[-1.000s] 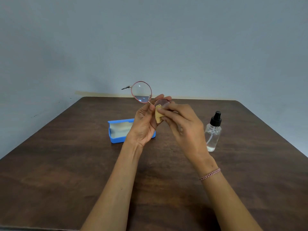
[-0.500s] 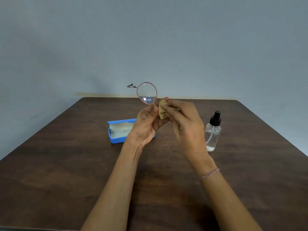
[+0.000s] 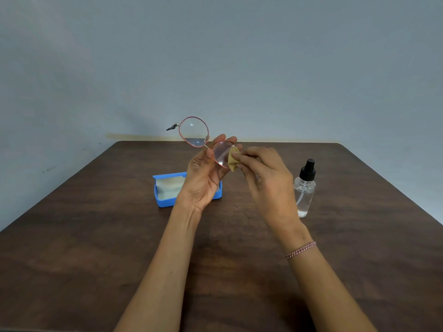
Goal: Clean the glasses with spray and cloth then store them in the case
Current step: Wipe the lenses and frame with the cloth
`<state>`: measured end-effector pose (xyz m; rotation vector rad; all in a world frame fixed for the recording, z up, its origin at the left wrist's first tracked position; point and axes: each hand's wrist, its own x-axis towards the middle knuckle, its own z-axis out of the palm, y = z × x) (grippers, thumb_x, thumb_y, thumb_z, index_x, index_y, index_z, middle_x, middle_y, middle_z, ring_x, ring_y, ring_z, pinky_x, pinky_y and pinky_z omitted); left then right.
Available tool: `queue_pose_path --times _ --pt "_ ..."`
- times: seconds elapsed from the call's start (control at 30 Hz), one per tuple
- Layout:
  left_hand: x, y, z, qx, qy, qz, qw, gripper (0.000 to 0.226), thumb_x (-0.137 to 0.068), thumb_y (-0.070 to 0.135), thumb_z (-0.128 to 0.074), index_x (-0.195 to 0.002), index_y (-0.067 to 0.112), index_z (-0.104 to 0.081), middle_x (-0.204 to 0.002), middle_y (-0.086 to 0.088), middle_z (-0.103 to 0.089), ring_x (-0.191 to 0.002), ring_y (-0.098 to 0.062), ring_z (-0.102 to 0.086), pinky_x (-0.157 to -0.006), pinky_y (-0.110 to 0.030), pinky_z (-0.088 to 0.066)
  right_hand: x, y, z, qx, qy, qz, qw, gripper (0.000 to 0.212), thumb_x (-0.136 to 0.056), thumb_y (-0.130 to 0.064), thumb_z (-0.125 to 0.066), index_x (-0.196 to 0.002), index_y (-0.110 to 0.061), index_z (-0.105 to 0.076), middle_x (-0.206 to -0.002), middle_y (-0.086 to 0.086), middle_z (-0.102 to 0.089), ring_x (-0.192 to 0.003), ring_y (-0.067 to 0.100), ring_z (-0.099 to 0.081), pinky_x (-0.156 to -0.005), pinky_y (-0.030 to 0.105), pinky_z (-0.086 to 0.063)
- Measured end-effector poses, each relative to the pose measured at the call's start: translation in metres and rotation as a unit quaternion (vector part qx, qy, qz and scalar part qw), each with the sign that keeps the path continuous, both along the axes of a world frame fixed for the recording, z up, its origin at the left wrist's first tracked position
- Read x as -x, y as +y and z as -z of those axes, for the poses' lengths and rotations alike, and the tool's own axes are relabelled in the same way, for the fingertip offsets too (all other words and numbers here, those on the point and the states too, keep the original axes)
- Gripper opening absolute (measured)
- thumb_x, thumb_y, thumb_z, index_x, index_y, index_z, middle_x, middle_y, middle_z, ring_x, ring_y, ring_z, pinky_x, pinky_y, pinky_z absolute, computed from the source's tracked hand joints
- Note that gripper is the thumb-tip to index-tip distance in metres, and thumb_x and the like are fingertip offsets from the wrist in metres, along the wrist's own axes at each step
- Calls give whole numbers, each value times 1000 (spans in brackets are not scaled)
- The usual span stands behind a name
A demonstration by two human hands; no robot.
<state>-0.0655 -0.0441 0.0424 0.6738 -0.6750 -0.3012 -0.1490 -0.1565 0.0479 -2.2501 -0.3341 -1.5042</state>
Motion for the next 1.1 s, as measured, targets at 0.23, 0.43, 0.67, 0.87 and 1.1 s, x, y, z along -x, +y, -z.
queue_pose_path --times 0.23,0.43,0.67,0.87,1.1 --pt "5 -2 0 -43 -11 21 999 49 -61 40 -83 -102 15 -73 -105 -5 -72 -99 -16 -67 -77 -24 -55 1 7 3 18 -19 -26 999 24 -81 4 -66 -104 -3 -71 -102 7 -66 -95 16 -53 -85 17 -45" --pt "7 -7 3 -97 -15 14 995 51 -52 45 -86 -95 20 -76 -94 2 -74 -88 -9 -69 -71 -21 -55 1 5 1 -30 -23 4 999 28 -82 7 -62 -108 -1 -69 -105 9 -65 -99 16 -51 -89 13 -41" --pt "3 -4 2 -46 -25 2 999 52 -61 40 -81 -109 23 -70 -107 -2 -71 -99 -14 -67 -75 -26 -56 0 2 2 -36 -2 39 999 25 -81 5 -65 -106 0 -68 -102 9 -64 -96 15 -49 -83 16 -41" --pt "0 -1 1 -28 -16 -10 999 63 -64 38 -81 -121 21 -60 -112 -8 -69 -98 -16 -66 -69 -23 -56 0 7 2 -27 7 -2 1000 30 -81 -2 -69 -111 -3 -66 -113 0 -54 -103 15 -49 -91 15 -40" --pt "6 -5 1 -62 -44 1 997 66 -71 27 -72 -131 15 -48 -99 -4 -70 -86 -15 -67 -66 -26 -56 -2 5 1 -16 39 26 999 46 -76 -11 -77 -119 -3 -62 -123 8 -60 -112 16 -43 -98 16 -34"
